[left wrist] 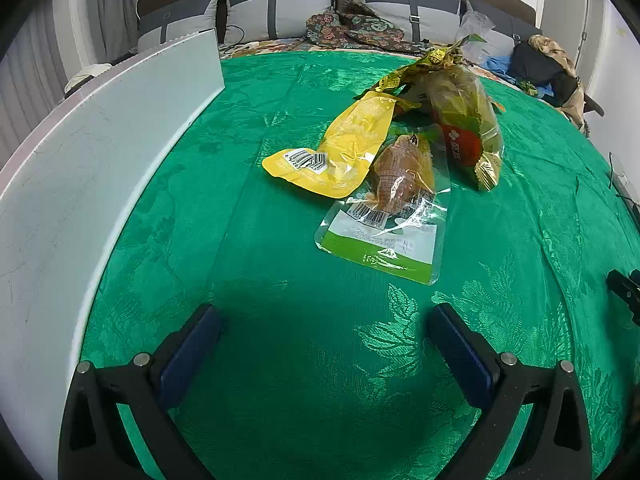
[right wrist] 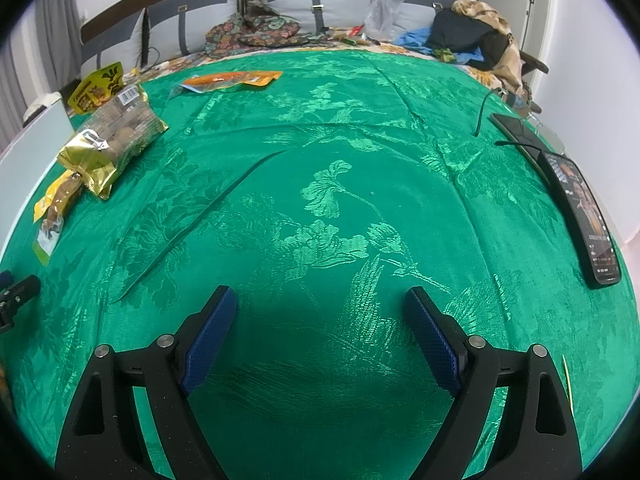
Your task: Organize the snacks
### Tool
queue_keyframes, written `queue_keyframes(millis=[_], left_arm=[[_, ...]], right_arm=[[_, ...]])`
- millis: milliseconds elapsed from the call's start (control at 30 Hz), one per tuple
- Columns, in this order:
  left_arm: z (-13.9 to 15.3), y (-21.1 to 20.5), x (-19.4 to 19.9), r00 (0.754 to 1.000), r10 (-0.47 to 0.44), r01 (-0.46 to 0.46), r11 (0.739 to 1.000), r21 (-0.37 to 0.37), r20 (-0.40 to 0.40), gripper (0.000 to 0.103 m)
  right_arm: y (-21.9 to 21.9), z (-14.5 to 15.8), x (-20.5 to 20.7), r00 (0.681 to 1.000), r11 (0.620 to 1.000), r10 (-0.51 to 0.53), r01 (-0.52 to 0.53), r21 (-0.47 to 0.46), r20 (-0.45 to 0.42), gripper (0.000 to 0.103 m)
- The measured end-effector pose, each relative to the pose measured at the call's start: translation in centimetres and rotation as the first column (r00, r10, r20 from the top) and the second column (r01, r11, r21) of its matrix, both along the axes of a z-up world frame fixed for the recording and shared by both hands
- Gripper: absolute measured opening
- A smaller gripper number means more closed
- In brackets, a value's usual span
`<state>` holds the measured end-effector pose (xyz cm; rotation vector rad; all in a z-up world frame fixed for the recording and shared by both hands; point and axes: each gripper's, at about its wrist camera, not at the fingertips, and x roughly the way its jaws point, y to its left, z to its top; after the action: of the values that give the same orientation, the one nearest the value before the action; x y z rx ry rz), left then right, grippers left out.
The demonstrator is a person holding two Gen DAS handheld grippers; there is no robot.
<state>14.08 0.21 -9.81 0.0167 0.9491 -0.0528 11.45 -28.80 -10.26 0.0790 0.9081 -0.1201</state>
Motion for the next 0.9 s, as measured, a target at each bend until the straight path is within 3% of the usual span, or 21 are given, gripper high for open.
queue_keyframes(millis=[900], left_arm=[[-0.01,0.09,-0.23,1.000,0.001,-0.001,1.000,0.000,0.002,0.103]], right_arm=[[-0.08,0.01,-0.04,1.000,1.000,0.000,0.000,0.000,0.000,0.089]])
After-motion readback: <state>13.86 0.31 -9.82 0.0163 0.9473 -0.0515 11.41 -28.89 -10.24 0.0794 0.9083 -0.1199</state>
